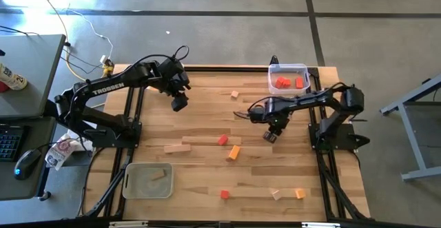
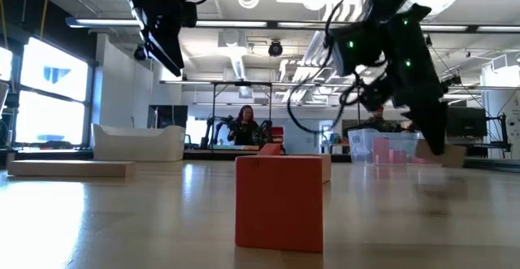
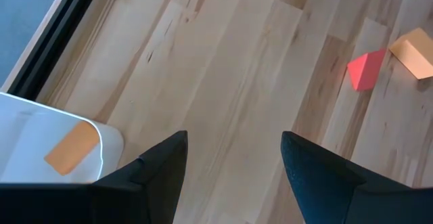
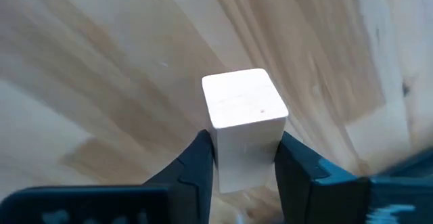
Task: Sort & place blocks by color
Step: Put the brown block into the gray bin
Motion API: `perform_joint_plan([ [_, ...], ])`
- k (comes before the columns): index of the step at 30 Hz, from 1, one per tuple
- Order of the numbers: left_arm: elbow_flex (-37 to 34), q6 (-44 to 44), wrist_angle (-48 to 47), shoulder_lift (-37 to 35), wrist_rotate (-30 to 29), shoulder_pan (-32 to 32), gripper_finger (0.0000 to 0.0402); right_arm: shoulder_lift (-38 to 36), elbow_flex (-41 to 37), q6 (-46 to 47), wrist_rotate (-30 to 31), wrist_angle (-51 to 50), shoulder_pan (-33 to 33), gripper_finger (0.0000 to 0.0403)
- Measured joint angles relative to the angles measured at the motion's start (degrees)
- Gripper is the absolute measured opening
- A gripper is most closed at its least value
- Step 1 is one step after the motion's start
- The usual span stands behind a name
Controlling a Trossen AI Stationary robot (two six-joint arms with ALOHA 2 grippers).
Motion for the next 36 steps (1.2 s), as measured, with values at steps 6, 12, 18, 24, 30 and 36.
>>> perform_joint_plan([
  [6,0.0,0.4,2.1,0.0,0.3,-0.1,0.0223,-5.9,0.1,0.5,0.3,9.3,0.9,0.0094],
  [12,0.0,5.4,5.9,0.0,6.1,-0.4,0.0223,-10.6,0.1,-1.1,0.5,20.0,1.1,0.0094],
  [18,0.0,8.0,11.6,0.0,12.1,-2.5,0.0223,-13.8,0.1,-6.7,0.4,31.1,1.1,0.0094],
  [24,0.0,7.9,17.0,0.0,13.2,-5.6,0.0223,-15.2,0.1,-13.4,0.3,42.9,1.1,0.0094],
  [30,0.0,5.5,21.7,0.0,13.2,-8.6,0.0223,-15.3,0.1,-20.6,0.2,54.9,1.1,0.0094],
  [36,0.0,1.1,26.6,0.0,13.1,-10.9,0.0223,-15.3,0.1,-25.5,-0.5,64.5,1.1,0.0094],
])
